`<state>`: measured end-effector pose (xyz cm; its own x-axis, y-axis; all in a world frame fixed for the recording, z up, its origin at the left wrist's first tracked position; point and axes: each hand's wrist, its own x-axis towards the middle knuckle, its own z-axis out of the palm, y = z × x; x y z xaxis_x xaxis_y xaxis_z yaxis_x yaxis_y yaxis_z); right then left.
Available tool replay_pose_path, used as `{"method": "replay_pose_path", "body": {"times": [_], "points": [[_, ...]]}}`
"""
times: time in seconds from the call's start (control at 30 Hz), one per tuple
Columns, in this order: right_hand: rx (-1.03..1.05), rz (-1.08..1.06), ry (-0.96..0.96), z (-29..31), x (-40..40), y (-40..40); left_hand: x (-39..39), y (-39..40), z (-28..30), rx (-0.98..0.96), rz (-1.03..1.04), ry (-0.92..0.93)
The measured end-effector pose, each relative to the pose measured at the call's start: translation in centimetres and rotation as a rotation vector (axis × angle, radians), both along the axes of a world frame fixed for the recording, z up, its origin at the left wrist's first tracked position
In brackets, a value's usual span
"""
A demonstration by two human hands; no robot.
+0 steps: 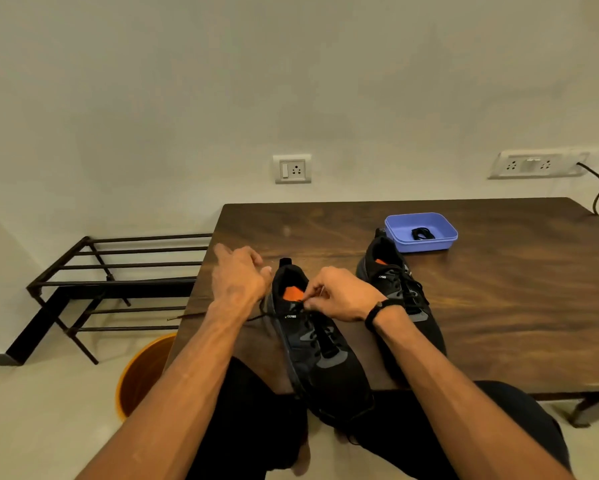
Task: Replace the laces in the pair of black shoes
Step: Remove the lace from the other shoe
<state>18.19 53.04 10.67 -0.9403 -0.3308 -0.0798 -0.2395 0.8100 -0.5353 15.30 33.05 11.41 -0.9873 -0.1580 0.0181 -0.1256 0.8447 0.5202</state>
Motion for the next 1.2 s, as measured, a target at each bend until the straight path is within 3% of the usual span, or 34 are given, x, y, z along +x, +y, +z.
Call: {"method": "replay_pose_path", "body": {"times": [0.13, 0.23, 0.47, 0.6, 0.7, 0.8, 0.87, 0.97, 1.07, 1.13, 1.2], "points": [[-0.131, -0.119, -0.023, -0.2, -0.6, 0.4, 0.2, 0.6, 0.0, 0.137, -0.420, -0.270], [-0.483, -0.239, -0.133, -0.1, -0.6, 0.5, 0.3, 2.3, -0.2, 0.041, -0.627, -0.332], [-1.349, -0.422, -0.302, 2.5, -0.3, 2.0, -0.3, 2.1, -0.8, 0.066, -0.518, -0.256], [-1.598, -0.605, -0.297, 3.2, -0.5, 4.1, -0.4, 0.9, -0.9, 0.022, -0.433, -0.272], [-1.771, -0.693, -0.264, 3.5, -0.3, 5.2, -0.8, -0.1, -0.9, 0.022, -0.241, -0.205], [-1.907, -0.698, -0.179, 3.8, -0.4, 6.6, -1.0, -1.1, -1.1, 0.067, -0.055, -0.017], [-1.766, -0.764, -0.154, 3.8, -0.4, 7.5, -0.9, -1.7, -0.9, 0.102, 0.060, 0.151], [-1.089, -0.807, -0.194, 2.9, -0.4, 7.3, -1.1, -1.9, -1.0, 0.084, 0.117, 0.257], [-0.530, -0.689, -0.118, 1.4, -0.4, 5.5, -1.2, -1.2, -1.1, -0.010, -0.043, 0.248], [-0.158, -0.580, 0.019, 0.5, -0.4, 4.3, -0.6, -0.1, -0.6, 0.084, -0.275, 0.062], [0.055, -0.460, 0.114, 0.3, -0.1, 3.0, 0.3, 1.2, -0.1, 0.116, -0.518, -0.233]]}}
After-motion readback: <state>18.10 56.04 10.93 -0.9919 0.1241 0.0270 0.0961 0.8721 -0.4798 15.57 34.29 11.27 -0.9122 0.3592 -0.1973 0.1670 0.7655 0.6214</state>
